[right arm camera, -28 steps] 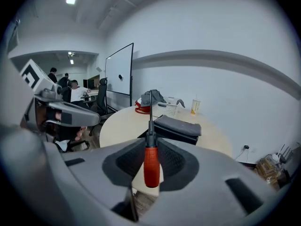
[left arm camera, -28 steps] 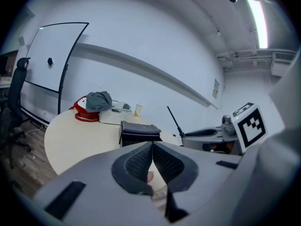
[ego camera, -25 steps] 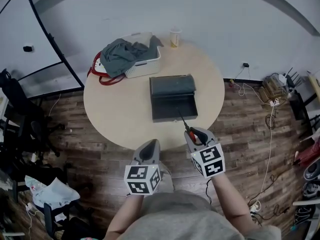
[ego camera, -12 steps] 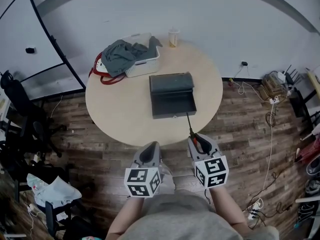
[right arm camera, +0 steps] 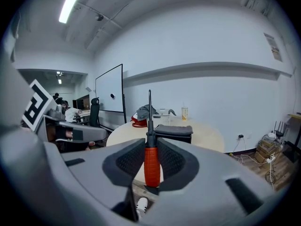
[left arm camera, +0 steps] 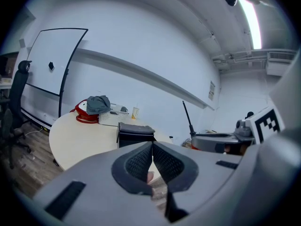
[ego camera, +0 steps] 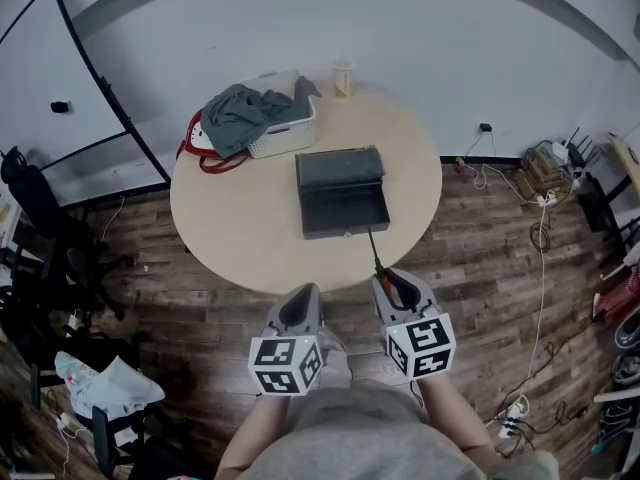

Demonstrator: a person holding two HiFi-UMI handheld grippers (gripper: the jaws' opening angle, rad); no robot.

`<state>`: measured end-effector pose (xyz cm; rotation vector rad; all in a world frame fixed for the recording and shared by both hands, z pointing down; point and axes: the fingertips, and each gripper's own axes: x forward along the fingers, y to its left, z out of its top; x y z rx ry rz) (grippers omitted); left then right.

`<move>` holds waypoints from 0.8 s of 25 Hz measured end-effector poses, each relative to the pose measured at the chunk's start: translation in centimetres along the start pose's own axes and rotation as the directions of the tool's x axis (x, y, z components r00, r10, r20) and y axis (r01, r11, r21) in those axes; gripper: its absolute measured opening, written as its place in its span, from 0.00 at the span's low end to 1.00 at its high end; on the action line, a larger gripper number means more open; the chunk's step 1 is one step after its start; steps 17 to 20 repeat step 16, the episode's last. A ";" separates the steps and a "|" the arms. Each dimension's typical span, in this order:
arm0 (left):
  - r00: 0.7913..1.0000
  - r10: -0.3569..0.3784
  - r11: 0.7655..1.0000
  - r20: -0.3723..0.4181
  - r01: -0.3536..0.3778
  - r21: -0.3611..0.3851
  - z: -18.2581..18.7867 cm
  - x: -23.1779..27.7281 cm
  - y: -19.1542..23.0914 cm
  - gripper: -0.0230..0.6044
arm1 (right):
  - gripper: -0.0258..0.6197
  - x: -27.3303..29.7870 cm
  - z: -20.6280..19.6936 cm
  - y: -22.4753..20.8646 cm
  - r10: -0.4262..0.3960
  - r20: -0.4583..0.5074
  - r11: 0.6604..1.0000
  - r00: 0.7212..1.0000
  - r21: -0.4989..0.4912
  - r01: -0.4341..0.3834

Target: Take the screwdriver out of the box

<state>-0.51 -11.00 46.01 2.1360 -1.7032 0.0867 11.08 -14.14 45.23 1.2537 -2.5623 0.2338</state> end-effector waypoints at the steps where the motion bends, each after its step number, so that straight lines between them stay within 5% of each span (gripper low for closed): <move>1: 1.000 0.001 1.000 0.002 -0.001 -0.001 0.1 0.0 0.0 0.04 | 0.15 0.0 0.1 0.0 0.002 0.004 1.000 1.000 0.000 -0.002; 20: 1.000 -0.007 1.000 0.007 0.007 -0.019 0.2 0.5 -0.2 0.04 | 0.15 -0.2 1.2 0.0 0.007 0.033 1.000 0.999 -0.015 -0.007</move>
